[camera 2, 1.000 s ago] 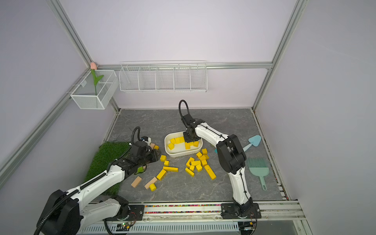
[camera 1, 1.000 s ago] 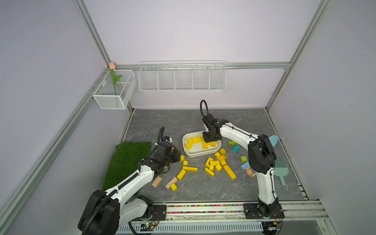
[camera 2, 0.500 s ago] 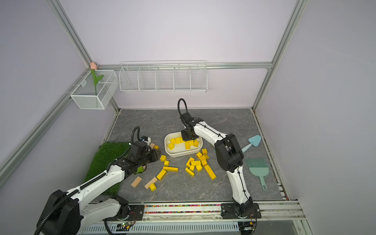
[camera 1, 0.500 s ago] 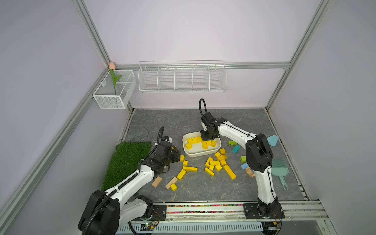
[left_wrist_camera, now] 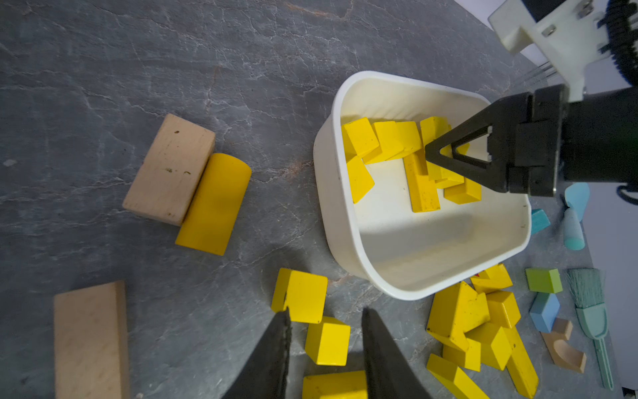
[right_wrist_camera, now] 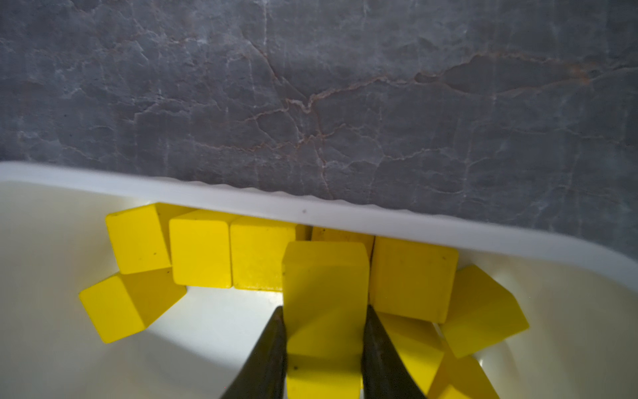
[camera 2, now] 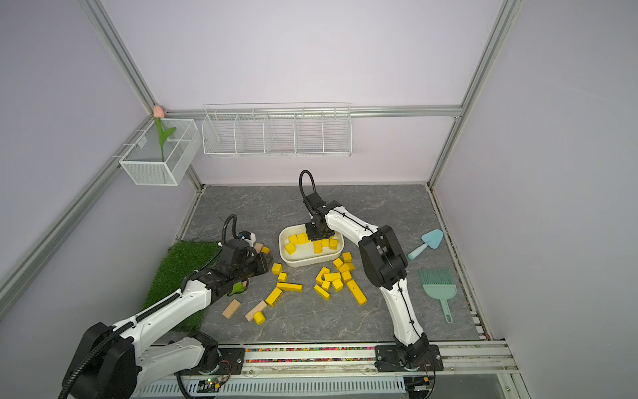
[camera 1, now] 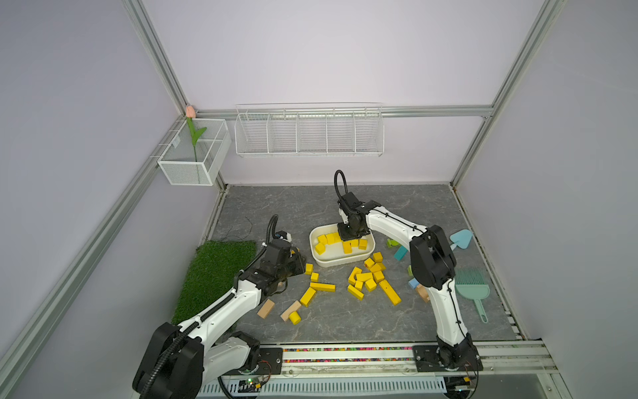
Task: Pick out the yellow building blocks
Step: Place the building block in the storage box.
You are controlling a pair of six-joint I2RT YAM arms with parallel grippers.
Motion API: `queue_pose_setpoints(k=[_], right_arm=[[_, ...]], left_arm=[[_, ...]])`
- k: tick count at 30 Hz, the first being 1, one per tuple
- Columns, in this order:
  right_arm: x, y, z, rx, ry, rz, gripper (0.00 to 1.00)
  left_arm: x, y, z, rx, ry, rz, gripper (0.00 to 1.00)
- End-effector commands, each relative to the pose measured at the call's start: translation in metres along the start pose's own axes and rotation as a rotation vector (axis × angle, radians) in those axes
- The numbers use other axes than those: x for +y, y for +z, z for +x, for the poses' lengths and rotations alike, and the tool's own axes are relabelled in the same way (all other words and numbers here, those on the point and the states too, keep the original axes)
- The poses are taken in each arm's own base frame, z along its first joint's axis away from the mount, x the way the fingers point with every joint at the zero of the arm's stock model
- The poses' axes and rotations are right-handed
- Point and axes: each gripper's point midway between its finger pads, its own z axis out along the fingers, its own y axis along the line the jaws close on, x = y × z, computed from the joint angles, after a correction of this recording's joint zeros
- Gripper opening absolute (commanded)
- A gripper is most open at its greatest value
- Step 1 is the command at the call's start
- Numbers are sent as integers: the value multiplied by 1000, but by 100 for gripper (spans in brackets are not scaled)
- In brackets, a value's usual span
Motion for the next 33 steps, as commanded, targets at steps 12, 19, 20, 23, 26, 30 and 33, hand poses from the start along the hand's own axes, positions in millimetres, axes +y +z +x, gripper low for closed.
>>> queue_pose_setpoints(k=[12, 19, 20, 23, 26, 30, 33], right_arm=[[-3, -3, 2, 12, 5, 34, 36], [-3, -6, -2, 0, 1, 32, 43], [-3, -7, -3, -1, 1, 31, 43], [-2, -11, -5, -9, 2, 28, 43], [2, -22, -7, -26, 3, 13, 43], [8, -42, -9, -55, 2, -15, 42], [9, -60, -4, -75, 0, -30, 42]], left_arm=[[-2, -1, -5, -16, -17, 14, 37], [-2, -1, -5, -15, -17, 14, 37], [-1, -1, -5, -17, -18, 13, 37], [-2, -1, -5, -17, -18, 14, 37], [-1, -2, -6, -18, -19, 12, 36], [0, -1, -5, -15, -19, 8, 37], [0, -2, -6, -18, -21, 3, 37]])
